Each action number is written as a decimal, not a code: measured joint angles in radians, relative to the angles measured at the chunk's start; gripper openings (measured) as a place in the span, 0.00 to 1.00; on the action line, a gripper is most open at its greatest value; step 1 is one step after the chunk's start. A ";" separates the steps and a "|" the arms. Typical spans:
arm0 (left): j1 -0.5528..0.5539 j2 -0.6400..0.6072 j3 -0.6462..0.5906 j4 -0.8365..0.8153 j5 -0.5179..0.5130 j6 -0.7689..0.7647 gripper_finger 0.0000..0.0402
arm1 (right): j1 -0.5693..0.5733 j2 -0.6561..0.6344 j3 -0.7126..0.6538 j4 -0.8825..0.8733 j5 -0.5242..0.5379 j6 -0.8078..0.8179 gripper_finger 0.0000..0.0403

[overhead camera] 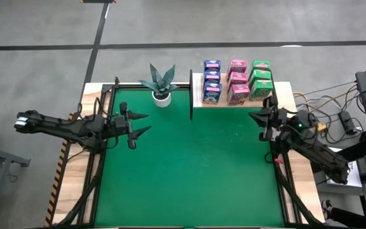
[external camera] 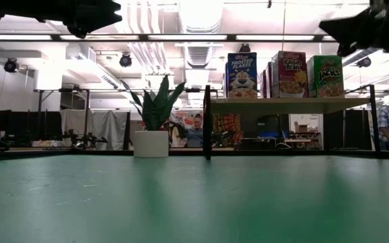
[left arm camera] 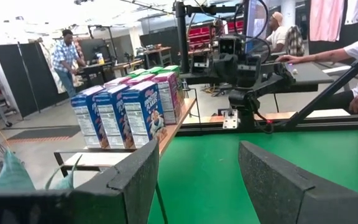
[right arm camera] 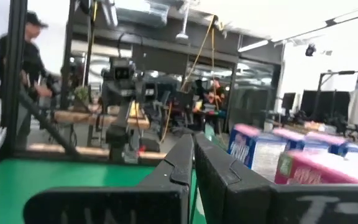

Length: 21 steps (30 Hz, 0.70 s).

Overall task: Stack cereal on shelf
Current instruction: Adjust the pink cereal box on the shelf

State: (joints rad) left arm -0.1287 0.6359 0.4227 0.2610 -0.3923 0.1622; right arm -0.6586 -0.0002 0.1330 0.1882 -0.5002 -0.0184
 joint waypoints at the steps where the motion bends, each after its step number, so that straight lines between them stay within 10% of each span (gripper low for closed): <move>1: 0.000 0.000 -0.003 0.001 0.000 -0.008 0.51 | 0.000 0.000 -0.014 0.003 -0.007 -0.010 0.02; 12: 0.005 -0.001 -0.026 0.000 0.000 -0.021 0.51 | 0.000 0.001 -0.120 0.066 -0.015 -0.109 0.02; 21: 0.046 -0.027 -0.033 -0.012 0.017 0.005 0.41 | 0.000 0.008 -0.121 0.052 -0.231 -0.055 0.02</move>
State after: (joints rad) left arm -0.0831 0.6086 0.3901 0.2494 -0.3758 0.1674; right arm -0.6586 0.0078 0.0124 0.2403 -0.7310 -0.0733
